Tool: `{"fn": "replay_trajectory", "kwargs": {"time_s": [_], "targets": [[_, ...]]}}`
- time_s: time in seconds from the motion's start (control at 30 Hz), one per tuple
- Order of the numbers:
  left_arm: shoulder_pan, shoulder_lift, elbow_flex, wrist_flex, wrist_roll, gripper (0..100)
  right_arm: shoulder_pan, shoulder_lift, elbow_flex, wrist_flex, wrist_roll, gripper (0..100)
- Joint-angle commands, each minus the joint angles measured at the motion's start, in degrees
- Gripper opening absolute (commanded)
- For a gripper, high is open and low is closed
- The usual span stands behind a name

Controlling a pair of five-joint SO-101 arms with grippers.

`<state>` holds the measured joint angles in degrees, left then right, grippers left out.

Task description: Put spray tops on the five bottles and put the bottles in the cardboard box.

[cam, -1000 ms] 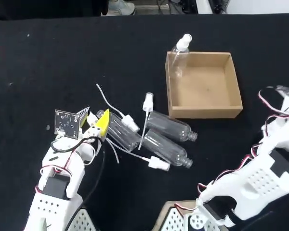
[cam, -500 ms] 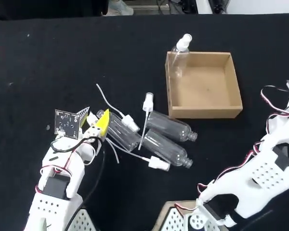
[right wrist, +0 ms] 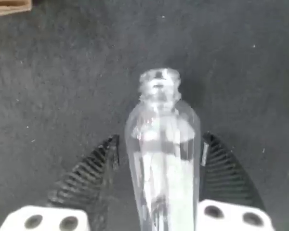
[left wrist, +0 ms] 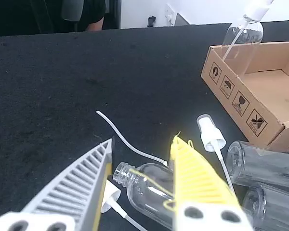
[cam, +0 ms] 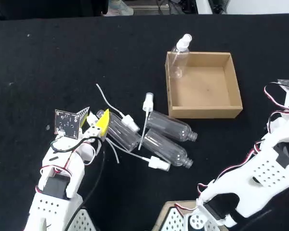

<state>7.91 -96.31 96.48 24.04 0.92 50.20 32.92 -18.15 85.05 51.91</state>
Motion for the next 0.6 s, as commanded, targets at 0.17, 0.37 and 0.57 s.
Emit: {"fn": "replay_trajectory", "kwargs": {"time_s": [0.17,0.37,0.57], "targets": [[0.6,-0.6,1.3,0.0,-0.6,19,1.6,2.0,-3.5,-3.0,4.7,22.4],[0.6,-0.6,1.3,-0.2,-0.6,19,3.6,2.2,-2.4,-4.1,11.3,22.4],[0.6,-0.6,1.3,-0.2,-0.6,19,5.1,2.2,-2.2,-4.1,15.7,22.4]]}}
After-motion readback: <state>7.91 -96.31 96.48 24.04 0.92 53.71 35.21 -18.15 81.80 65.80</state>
